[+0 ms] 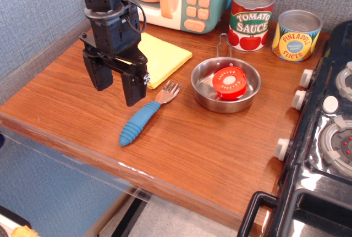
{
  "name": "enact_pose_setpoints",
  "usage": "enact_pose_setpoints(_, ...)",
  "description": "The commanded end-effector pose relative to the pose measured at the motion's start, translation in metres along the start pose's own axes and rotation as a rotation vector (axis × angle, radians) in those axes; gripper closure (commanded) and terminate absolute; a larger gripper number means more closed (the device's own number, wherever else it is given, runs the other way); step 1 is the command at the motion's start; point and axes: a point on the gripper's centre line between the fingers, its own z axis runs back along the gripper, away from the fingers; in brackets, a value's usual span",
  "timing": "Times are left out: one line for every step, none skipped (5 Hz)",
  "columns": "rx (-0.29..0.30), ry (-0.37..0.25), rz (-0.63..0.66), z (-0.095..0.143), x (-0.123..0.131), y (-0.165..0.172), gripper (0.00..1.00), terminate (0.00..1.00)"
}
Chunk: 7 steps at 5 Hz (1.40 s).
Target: Move towel down to lower left corner of table
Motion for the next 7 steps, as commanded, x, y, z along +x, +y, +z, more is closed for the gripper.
enact_pose_setpoints(0.0,0.0,0.0,0.0,0.0,0.0,0.0,0.0)
enact_pose_setpoints(-0.006,-0.032,0.051,0.006,0.027,0.012,0.0,0.0)
enact_pose_setpoints(0.014,-0.086,0.115,0.015,0.061,0.031,0.0,0.0)
enact_pose_setpoints(0.044,-0.133,0.16,0.019,0.091,0.049,0.0,0.0)
enact_pose_setpoints(0.076,-0.11,0.159,0.005,0.112,0.058,0.0,0.0)
enact_pose_setpoints(0.096,-0.105,0.176,-0.003,0.122,0.068,0.0,0.0)
enact_pose_setpoints(0.105,-0.114,0.203,-0.016,0.127,0.076,0.0,0.0)
